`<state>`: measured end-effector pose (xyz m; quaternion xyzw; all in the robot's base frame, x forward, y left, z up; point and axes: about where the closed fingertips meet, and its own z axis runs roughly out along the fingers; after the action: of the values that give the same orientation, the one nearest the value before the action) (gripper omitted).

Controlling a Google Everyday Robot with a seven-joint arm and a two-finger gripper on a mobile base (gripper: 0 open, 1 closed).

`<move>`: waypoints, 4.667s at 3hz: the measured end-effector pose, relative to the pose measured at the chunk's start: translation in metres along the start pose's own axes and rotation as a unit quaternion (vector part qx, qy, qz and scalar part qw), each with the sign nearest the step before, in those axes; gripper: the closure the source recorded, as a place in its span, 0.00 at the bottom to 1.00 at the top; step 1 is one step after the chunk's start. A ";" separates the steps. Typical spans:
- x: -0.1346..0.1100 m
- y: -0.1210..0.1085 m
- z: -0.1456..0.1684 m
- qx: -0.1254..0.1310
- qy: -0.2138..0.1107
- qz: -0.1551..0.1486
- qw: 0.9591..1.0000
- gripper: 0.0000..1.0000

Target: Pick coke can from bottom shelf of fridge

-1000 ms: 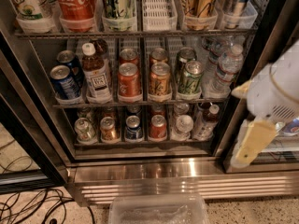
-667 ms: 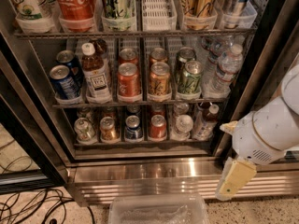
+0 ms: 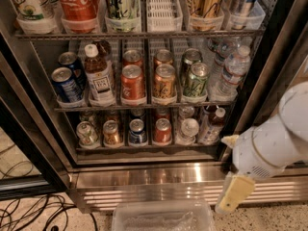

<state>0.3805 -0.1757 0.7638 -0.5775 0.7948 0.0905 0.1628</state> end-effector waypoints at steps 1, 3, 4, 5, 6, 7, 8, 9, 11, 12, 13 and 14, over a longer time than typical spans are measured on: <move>0.008 0.014 0.072 -0.022 -0.033 -0.001 0.999 0.00; -0.004 0.008 0.161 -0.006 -0.107 0.000 0.994 0.00; -0.005 0.004 0.163 0.000 -0.110 0.001 0.994 0.00; -0.004 0.006 0.165 0.017 -0.117 0.007 0.993 0.00; -0.011 0.014 0.191 0.040 -0.166 0.022 0.985 0.00; -0.033 -0.011 0.203 0.101 -0.253 0.044 0.961 0.00; -0.051 -0.034 0.206 0.152 -0.321 0.063 0.933 0.00; -0.061 -0.054 0.205 0.193 -0.364 0.101 0.906 0.00; -0.078 -0.077 0.210 0.273 -0.384 0.165 0.867 0.00; -0.073 -0.083 0.214 0.307 -0.369 0.198 0.854 0.00; -0.071 -0.089 0.210 0.335 -0.367 0.212 0.842 0.00; -0.071 -0.089 0.210 0.335 -0.367 0.212 0.842 0.00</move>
Offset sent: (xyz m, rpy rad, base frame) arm 0.0187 0.0604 -0.1812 0.2486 -0.0734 0.0096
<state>0.5169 -0.0709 0.5983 -0.2301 0.7619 0.0563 0.6028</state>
